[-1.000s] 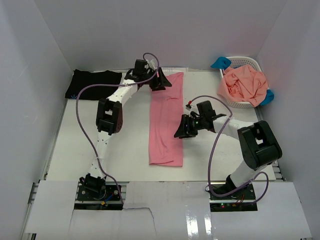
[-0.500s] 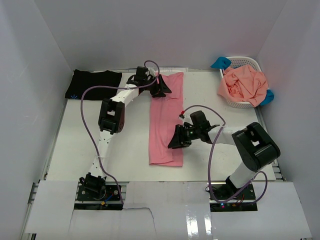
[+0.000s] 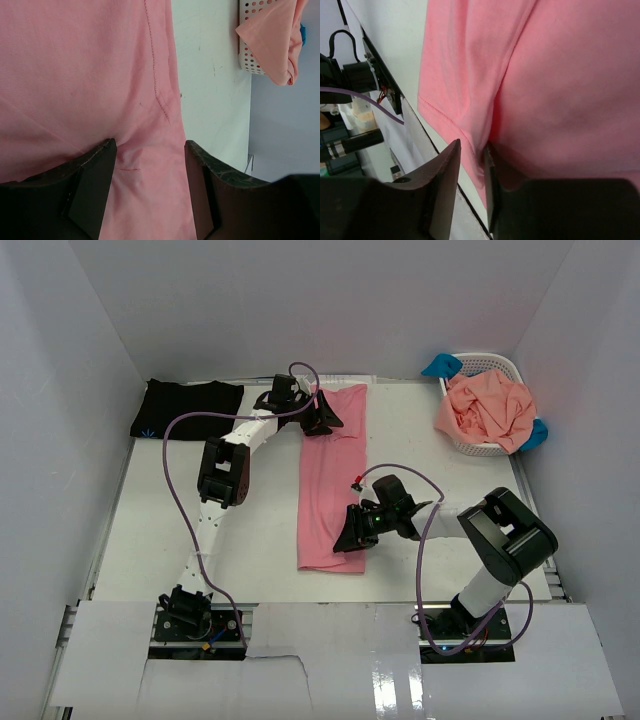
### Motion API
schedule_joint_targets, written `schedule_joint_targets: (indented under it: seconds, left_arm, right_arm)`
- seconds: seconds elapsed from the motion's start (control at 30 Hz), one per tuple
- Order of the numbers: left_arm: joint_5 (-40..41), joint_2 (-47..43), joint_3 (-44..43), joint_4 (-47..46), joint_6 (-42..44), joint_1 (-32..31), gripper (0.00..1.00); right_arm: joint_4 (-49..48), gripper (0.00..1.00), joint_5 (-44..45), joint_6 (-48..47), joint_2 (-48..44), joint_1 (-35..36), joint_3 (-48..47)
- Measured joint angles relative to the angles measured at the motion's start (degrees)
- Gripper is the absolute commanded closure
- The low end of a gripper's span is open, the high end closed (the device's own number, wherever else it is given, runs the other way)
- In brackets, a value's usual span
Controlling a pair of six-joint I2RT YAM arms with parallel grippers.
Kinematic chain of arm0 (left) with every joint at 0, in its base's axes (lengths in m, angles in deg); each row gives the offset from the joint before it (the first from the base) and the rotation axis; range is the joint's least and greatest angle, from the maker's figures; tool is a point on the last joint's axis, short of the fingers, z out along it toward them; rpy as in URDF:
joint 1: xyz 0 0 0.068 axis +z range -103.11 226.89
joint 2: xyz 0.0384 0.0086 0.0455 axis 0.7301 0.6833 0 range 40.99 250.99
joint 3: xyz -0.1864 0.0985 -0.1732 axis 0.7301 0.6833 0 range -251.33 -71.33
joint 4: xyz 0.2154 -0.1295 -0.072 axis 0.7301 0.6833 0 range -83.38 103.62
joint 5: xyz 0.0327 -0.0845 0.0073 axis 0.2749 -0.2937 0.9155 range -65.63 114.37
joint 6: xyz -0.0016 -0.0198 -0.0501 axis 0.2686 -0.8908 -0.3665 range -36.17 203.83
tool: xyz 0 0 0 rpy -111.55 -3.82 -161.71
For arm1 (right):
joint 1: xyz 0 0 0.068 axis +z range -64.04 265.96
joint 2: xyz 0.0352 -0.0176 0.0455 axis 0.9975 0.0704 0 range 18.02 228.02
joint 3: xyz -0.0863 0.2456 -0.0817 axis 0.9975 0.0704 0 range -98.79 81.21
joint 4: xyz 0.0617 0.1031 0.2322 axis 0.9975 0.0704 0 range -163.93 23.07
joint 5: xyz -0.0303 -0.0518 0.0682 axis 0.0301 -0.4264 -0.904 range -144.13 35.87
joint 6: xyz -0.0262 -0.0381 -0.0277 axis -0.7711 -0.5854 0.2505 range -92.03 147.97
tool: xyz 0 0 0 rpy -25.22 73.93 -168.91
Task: Fold and stack the t-shirts
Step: Grab the bottom of the folded rectangular tshirt with both arms
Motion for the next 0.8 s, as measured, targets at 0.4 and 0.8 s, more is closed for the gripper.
schedule_joint_targets:
  seconds: [0.4,0.8]
  left_arm:
    - [0.04,0.0,-0.02,0.13,0.13,0.02,0.32]
    - [0.13,0.0,-0.5,1.05,0.35,0.07,0.32]
  right_arm:
    - [-0.46,0.87,2.01,4.66,-5.22,4.83,3.37]
    - [1.64,0.7,4.79,7.58,-6.64,7.02,4.37]
